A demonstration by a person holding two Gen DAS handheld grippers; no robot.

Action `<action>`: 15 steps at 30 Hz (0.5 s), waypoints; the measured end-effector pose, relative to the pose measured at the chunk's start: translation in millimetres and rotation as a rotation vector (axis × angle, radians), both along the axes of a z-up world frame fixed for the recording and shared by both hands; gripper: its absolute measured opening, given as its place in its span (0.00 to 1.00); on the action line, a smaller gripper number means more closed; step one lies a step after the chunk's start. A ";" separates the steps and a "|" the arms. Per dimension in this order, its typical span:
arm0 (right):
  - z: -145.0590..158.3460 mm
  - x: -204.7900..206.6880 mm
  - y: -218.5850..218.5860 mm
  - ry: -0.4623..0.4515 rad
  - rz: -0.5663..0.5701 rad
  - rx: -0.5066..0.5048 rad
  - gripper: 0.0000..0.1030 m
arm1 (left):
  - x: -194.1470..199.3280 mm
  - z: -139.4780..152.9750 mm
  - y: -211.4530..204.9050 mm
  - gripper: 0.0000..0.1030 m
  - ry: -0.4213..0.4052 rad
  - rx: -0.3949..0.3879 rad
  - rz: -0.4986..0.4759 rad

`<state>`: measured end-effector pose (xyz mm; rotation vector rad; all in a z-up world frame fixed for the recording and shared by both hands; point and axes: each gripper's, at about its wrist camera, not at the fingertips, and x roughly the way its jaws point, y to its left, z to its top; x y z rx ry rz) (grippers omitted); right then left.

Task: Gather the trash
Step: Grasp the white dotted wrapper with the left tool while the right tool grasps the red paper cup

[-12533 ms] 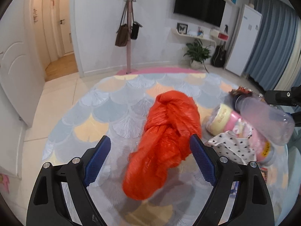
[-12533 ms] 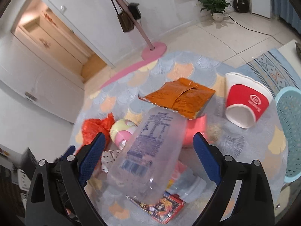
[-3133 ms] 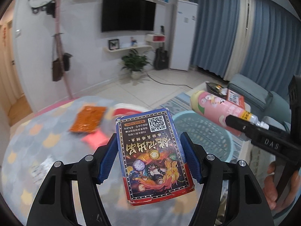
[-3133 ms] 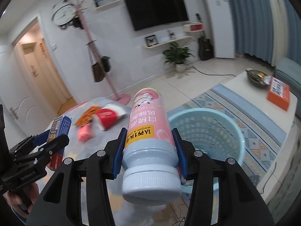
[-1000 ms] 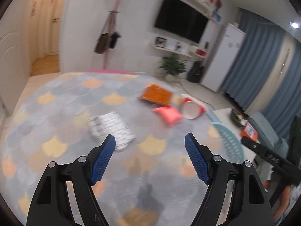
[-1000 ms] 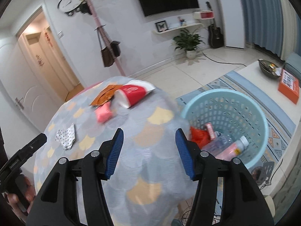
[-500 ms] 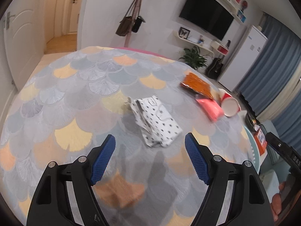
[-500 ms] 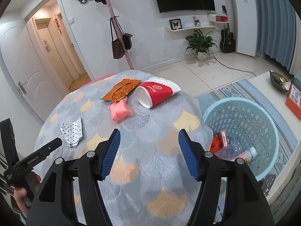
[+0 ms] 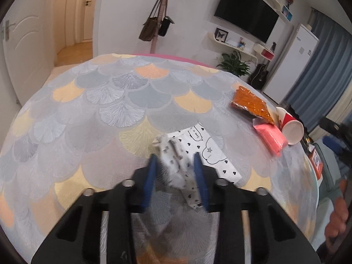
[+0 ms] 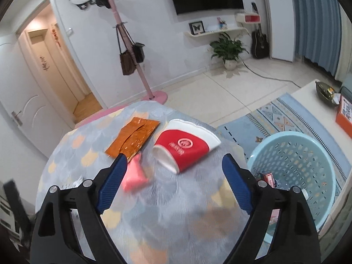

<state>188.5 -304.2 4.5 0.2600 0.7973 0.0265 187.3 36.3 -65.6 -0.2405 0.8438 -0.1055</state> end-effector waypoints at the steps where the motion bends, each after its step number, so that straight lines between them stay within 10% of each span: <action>1: -2.8 6.1 0.5 0.012 -0.009 -0.006 0.81 | -0.9 -0.2 -0.9 0.22 -0.003 0.005 -0.002; 15: -40.3 60.2 15.6 0.135 -0.081 0.000 0.81 | -13.8 6.6 -16.6 0.14 -0.048 0.080 -0.037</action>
